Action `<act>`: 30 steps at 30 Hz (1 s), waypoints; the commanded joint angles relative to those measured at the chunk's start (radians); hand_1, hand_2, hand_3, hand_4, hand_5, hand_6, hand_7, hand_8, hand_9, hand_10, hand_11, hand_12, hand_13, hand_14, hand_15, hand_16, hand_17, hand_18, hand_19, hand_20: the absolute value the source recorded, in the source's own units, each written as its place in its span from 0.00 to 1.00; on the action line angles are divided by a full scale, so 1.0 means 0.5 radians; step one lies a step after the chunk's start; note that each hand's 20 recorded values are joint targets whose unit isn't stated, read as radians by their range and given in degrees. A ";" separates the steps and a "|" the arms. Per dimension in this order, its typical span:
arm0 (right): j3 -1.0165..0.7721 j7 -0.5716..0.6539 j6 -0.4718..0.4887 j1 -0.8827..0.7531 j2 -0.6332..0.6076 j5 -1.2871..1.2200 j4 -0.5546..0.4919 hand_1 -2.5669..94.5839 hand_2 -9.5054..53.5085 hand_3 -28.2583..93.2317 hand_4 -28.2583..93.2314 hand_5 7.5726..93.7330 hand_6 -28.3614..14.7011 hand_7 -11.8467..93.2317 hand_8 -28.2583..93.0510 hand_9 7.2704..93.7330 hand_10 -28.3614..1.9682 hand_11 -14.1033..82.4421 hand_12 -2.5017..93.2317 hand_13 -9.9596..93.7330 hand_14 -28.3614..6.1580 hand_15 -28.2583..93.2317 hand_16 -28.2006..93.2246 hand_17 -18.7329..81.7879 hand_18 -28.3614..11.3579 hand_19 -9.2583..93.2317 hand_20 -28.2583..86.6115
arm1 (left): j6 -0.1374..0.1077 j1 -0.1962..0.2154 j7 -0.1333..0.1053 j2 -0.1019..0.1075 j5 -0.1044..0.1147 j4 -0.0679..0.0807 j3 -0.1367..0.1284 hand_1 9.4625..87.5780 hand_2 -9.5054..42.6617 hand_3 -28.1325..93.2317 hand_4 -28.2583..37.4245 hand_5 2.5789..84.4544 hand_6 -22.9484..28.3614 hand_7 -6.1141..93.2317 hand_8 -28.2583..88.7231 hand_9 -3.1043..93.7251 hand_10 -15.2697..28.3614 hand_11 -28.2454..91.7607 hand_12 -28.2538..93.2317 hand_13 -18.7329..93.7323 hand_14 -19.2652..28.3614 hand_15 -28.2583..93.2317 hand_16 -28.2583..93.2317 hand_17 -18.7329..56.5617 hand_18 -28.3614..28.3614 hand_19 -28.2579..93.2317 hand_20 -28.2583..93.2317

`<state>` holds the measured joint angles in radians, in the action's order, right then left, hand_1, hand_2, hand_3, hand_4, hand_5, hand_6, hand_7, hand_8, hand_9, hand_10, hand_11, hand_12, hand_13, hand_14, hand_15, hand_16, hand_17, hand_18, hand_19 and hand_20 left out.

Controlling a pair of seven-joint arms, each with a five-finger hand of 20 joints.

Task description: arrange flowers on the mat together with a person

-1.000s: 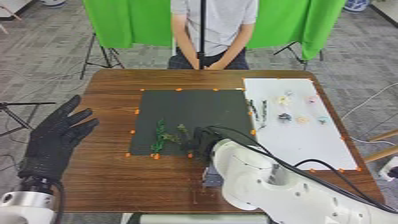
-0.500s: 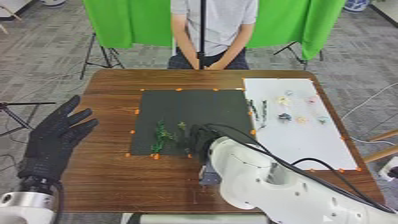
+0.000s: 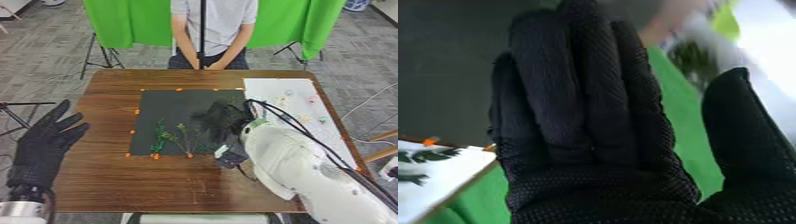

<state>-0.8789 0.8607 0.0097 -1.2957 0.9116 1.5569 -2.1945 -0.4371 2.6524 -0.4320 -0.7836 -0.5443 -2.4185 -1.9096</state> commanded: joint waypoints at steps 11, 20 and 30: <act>-0.880 -1.053 -0.849 -0.849 -0.272 -1.225 -0.014 0.22 0.37 0.80 0.06 0.57 0.56 0.22 0.14 0.62 0.21 0.33 0.18 0.58 0.16 0.67 0.31 0.34 0.00 0.74 0.26 | 0.067 0.154 -0.130 -0.071 0.007 0.058 -0.079 0.09 0.34 0.84 0.00 0.36 0.55 0.15 0.17 0.33 0.70 0.38 0.32 0.36 0.89 0.61 0.17 0.15 0.86 0.59 0.35; -1.138 -1.339 -0.718 -1.104 -0.267 -1.688 0.028 0.20 0.34 0.82 0.04 0.51 0.58 0.22 0.14 0.53 0.23 0.29 0.18 0.51 0.13 0.62 0.31 0.28 0.00 0.64 0.31 | 0.080 0.185 -0.215 -0.069 0.080 0.087 -0.087 0.07 0.31 0.84 0.00 0.35 0.53 0.15 0.18 0.32 0.67 0.35 0.33 0.34 0.86 0.56 0.19 0.12 0.83 0.52 0.34; -1.162 -1.483 -0.719 -1.123 -0.299 -1.805 0.060 0.19 0.33 0.83 0.04 0.50 0.60 0.22 0.14 0.51 0.25 0.28 0.18 0.49 0.14 0.60 0.31 0.27 0.00 0.62 0.33 | 0.090 0.159 -0.268 -0.060 0.090 0.100 -0.064 0.07 0.29 0.85 0.00 0.34 0.50 0.15 0.18 0.33 0.66 0.35 0.34 0.36 0.83 0.53 0.20 0.15 0.85 0.54 0.36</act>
<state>-1.4578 0.1558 -0.3537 -1.8568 0.7802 0.6696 -2.1741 -0.3957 2.7229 -0.5309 -0.8198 -0.5149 -2.3778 -1.9513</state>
